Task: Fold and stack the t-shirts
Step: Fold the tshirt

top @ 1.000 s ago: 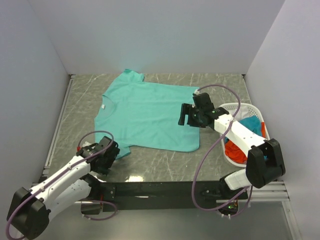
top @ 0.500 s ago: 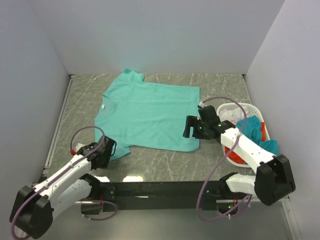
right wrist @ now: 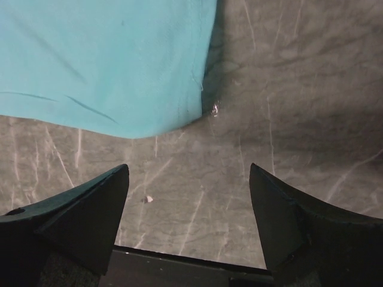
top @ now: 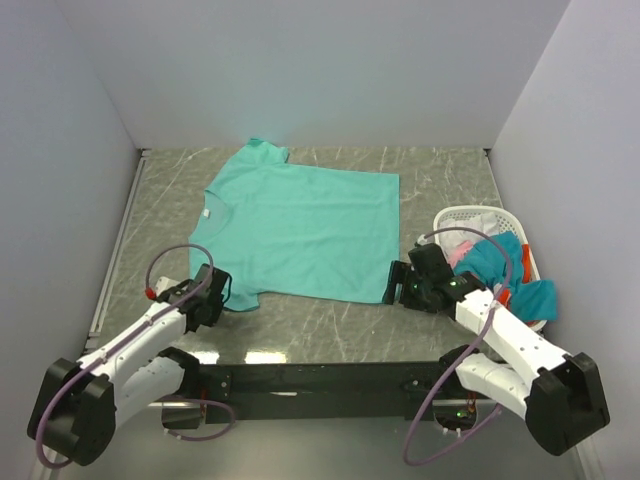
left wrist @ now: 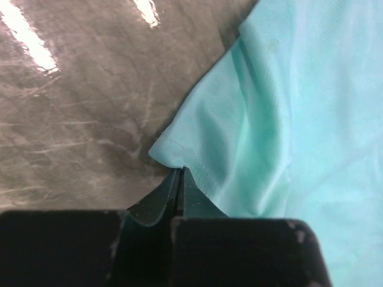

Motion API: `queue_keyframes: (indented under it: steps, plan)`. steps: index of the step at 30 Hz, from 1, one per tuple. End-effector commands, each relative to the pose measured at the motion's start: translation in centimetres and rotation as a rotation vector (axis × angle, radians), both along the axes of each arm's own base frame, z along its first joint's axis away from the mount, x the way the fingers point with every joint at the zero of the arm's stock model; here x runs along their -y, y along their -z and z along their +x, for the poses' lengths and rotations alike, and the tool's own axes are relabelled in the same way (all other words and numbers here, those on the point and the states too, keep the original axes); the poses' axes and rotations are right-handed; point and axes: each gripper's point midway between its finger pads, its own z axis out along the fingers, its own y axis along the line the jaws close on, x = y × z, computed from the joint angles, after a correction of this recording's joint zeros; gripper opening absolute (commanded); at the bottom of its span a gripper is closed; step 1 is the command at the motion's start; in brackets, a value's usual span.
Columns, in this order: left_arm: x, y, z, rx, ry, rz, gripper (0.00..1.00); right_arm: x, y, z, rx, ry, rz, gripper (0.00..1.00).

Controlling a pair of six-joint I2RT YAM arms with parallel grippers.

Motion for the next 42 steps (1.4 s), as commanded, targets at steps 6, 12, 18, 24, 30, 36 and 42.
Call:
queue_keyframes:
  steps: [6, 12, 18, 24, 30, 36, 42]
  plan:
    - [0.2, -1.6, 0.7, 0.069, 0.092, 0.014, 0.0, -2.9, 0.7, 1.9, 0.004, -0.004, 0.128, 0.72]
    - [0.1, -2.5, 1.0, 0.105, 0.095, 0.018, 0.0, -2.9, 2.5, 2.5, -0.059, 0.016, 0.084, 0.49]
    - [-0.2, -2.2, 0.6, 0.098, 0.088, 0.025, 0.0, -2.2, 4.0, 2.6, -0.073, 0.063, 0.043, 0.46]
    - [0.3, -2.4, 0.9, 0.105, 0.11, 0.01, 0.0, -2.6, 4.0, 2.8, -0.083, 0.077, 0.061, 0.15]
    - [-0.5, -3.2, -0.2, 0.087, 0.083, 0.022, 0.0, -1.5, 2.5, 0.3, -0.096, 0.06, 0.025, 0.06]
    - [-0.4, -4.4, 0.1, 0.139, 0.101, 0.016, 0.0, -1.4, 0.3, -0.4, -0.046, 0.06, 0.064, 0.07]
    - [0.1, -5.0, 0.7, 0.124, 0.134, 0.022, 0.02, -2.9, -0.1, 0.4, -0.051, 0.02, 0.114, 0.07]
